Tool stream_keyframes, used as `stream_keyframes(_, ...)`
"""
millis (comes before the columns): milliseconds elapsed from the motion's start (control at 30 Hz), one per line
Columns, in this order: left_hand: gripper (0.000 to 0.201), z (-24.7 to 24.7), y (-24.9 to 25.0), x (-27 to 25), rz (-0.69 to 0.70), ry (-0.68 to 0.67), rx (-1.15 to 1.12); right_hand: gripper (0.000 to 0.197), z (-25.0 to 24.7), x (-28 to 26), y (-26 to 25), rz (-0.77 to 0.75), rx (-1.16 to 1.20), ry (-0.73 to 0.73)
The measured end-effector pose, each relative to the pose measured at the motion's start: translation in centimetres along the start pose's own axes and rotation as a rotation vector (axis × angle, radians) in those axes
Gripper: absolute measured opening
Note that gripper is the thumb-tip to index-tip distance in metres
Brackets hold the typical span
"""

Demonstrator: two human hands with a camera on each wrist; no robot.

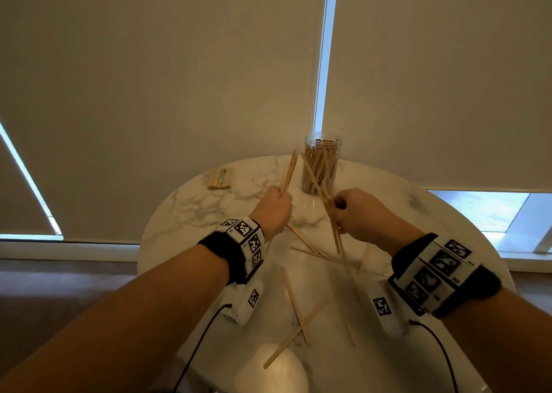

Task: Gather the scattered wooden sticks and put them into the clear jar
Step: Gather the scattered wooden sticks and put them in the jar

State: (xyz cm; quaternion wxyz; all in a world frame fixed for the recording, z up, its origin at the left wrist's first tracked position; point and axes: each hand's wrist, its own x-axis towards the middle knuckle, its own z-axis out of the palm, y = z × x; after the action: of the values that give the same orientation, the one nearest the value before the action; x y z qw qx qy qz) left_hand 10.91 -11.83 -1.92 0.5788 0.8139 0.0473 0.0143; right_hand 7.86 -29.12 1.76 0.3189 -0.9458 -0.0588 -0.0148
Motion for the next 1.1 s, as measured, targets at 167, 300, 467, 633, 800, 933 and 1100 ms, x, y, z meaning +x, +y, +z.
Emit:
stream_keyframes(167,0.074,1.7,1.5,-1.2,0.188,-0.045,0.045,0.011,1.5,-0.4,-2.2,-0.119,0.123,0.047)
stream_keyframes(300,0.047,1.9,1.7,-0.7,0.211,0.02,0.073,0.015,2.3,-0.7,-2.7,-0.182,0.283,0.103)
stream_keyframes(467,0.04,1.0,1.0,-0.6,0.197,0.053,0.003,0.008,2.7,-0.6,-2.3,-0.153,0.348,0.083)
stream_keyframes(633,0.031,0.0,1.0,-0.4,0.198,0.132,-0.263,0.032,2.4,-0.9,-2.5,-0.002,0.231,-0.128)
stream_keyframes(800,0.03,-0.2,1.7,-1.2,0.219,0.061,-0.473,0.022,3.6,-1.8,-2.2,-0.041,0.066,-0.279)
stream_keyframes(933,0.027,0.4,1.8,-2.0,0.267,-0.037,-0.545,0.012,4.0,-2.1,-2.4,-0.107,0.205,-0.146)
stream_keyframes(1100,0.031,-0.3,1.8,-2.1,0.275,0.036,-0.589,0.011,2.5,-1.9,-3.1,-0.11,0.148,-0.13)
